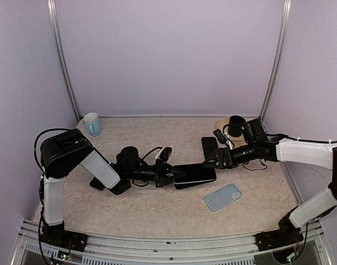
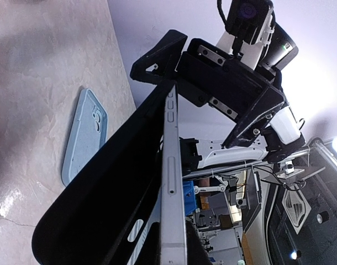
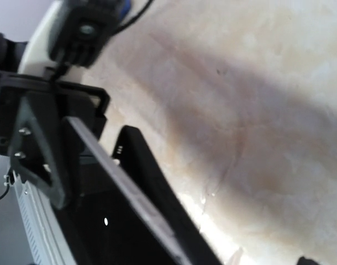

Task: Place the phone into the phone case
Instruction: Install the phone on the phone case.

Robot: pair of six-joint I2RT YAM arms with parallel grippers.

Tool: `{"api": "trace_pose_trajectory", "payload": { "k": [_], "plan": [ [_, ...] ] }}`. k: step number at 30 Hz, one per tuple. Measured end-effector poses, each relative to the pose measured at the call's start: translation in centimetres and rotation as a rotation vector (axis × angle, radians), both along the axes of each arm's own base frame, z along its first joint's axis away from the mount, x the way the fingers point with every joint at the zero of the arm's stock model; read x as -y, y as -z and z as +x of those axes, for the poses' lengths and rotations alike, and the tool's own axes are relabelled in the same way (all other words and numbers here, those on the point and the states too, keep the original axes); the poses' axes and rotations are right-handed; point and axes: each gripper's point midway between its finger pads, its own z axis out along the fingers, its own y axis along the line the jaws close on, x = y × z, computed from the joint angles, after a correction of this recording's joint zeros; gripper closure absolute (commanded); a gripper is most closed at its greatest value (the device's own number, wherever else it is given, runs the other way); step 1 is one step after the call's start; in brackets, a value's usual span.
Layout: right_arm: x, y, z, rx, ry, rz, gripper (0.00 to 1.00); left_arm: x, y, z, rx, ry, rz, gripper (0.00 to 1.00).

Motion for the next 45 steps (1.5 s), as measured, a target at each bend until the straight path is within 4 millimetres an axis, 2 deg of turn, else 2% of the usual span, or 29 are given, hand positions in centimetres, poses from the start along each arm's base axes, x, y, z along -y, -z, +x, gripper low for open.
{"api": "trace_pose_trajectory", "payload": {
  "k": [8, 12, 17, 25, 31, 35, 45],
  "plan": [
    [-0.1, -1.1, -0.4, 0.014, -0.029, 0.039, 0.04, 0.0, -1.3, -0.2, 0.02, 0.004, -0.022, 1.0],
    [-0.6, -1.1, -0.8, -0.009, -0.045, 0.087, 0.1, 0.1, -1.8, -0.5, 0.032, 0.01, -0.03, 1.0],
    [-0.9, -0.2, -1.8, -0.072, -0.06, 0.147, 0.16, 0.3, -1.6, -0.8, 0.04, 0.015, -0.015, 1.0],
    [-2.4, -1.4, -2.2, -0.076, -0.107, 0.231, 0.27, 0.4, -1.6, -1.0, 0.049, 0.018, -0.007, 1.0],
    [-3.5, -0.5, -3.3, -0.112, -0.142, 0.241, 0.31, 0.4, -1.4, -1.0, 0.044, 0.014, 0.002, 1.0],
    [-3.9, -0.5, -3.6, -0.117, -0.155, 0.247, 0.37, 0.4, -1.3, -1.0, 0.046, 0.014, 0.004, 1.0],
    [-4.3, -0.1, -3.7, -0.135, -0.157, 0.25, 0.62, 0.4, -1.7, -1.0, 0.076, 0.012, 0.002, 1.0]
  ]
}}
